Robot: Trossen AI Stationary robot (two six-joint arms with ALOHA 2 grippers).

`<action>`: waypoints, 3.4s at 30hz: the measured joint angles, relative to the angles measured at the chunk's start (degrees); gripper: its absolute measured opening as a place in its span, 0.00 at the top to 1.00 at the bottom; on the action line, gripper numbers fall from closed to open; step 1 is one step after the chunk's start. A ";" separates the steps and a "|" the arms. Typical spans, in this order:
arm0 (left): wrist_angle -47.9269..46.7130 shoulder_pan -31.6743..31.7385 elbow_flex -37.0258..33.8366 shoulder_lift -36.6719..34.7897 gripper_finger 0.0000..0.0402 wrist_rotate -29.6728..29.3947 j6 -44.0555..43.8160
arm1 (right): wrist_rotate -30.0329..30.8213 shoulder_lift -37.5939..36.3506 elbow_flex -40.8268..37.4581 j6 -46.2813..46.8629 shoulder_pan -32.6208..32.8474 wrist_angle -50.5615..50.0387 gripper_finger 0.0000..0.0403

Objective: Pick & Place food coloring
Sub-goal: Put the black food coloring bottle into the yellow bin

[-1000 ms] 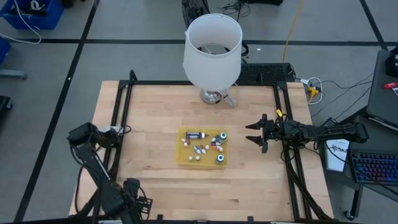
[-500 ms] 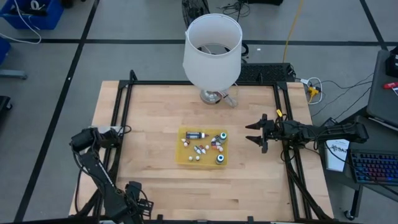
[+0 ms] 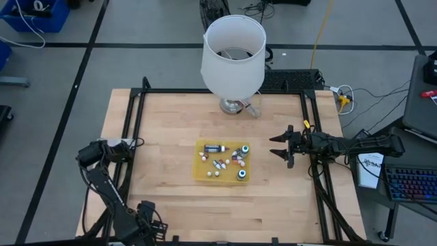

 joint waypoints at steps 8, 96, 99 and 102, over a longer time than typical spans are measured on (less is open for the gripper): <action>0.00 0.00 0.00 0.00 0.52 -0.64 0.37 | 0.00 0.02 0.00 0.00 -0.01 0.00 0.41; 20.51 26.02 38.22 -0.57 0.63 -56.21 118.27 | 0.00 0.01 0.00 0.00 0.00 0.00 0.41; 25.77 27.82 38.27 -0.55 0.63 -58.82 126.49 | 0.00 0.01 0.00 0.00 -0.01 0.00 0.41; 28.76 29.31 36.29 -0.55 0.63 -59.10 129.42 | 0.00 0.02 0.00 0.00 -0.01 0.00 0.41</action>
